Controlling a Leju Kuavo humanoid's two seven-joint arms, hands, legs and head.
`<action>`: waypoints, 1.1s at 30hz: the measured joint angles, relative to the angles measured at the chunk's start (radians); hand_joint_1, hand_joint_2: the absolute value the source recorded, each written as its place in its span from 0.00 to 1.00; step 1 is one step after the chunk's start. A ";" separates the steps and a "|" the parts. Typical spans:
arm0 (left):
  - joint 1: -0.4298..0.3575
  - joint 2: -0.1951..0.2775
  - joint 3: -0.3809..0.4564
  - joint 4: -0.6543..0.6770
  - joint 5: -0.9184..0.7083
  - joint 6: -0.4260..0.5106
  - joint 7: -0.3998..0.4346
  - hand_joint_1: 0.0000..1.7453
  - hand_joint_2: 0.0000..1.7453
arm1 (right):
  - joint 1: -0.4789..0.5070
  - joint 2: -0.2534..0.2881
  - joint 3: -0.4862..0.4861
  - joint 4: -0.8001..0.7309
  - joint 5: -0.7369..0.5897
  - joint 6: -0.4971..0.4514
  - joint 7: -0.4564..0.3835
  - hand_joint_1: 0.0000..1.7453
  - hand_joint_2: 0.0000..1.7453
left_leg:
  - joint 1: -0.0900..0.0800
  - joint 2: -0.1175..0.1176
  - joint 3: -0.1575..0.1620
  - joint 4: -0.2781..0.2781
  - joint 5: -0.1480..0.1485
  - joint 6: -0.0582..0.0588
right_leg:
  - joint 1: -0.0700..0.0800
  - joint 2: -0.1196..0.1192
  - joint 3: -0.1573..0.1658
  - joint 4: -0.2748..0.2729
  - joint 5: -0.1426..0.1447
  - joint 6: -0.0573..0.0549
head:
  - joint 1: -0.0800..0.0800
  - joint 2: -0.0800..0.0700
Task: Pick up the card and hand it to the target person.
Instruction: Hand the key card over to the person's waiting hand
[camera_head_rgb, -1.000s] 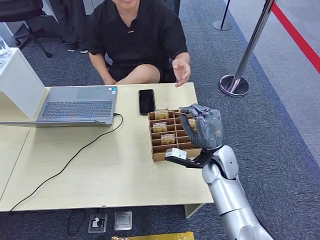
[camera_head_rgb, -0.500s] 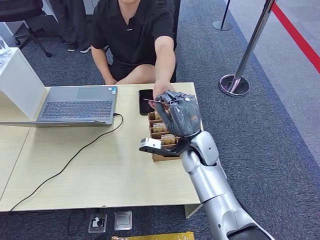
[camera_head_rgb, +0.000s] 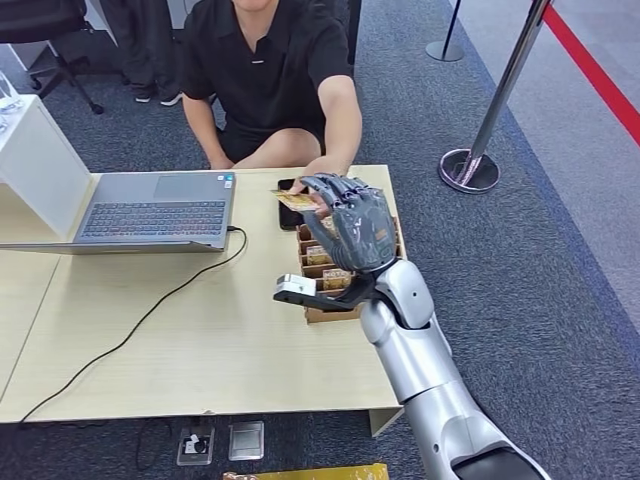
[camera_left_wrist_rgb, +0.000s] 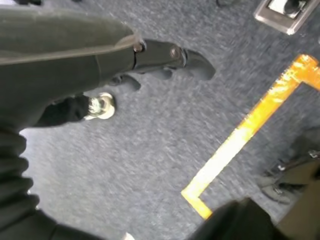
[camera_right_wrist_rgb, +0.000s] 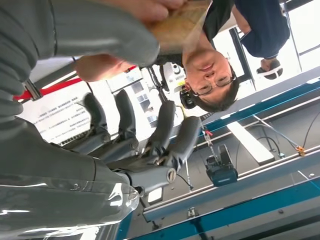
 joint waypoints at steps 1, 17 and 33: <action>0.001 0.000 0.000 0.000 0.002 0.000 -0.002 0.00 0.00 | 0.001 0.000 -0.004 0.000 0.002 0.000 -0.003 0.00 1.00 | 0.000 0.000 0.000 0.000 0.000 0.000 | 0.000 0.000 0.000 0.000 0.000 0.000 | 0.000 0.000; 0.012 -0.004 0.021 0.001 0.023 0.024 -0.016 0.00 0.00 | 0.015 -0.013 -0.249 -0.008 -0.003 0.000 -0.045 0.00 0.00 | 0.000 0.000 0.000 0.000 0.000 0.000 | 0.000 0.000 0.000 -0.001 0.000 0.000 | 0.000 0.000; 0.045 -0.006 0.064 0.003 0.024 0.029 -0.020 0.00 0.00 | 0.174 -0.192 -0.969 0.405 0.100 0.001 0.287 0.00 0.00 | 0.000 0.000 -0.001 0.000 -0.001 0.000 | 0.000 0.000 -0.001 -0.002 0.000 0.000 | -0.001 0.000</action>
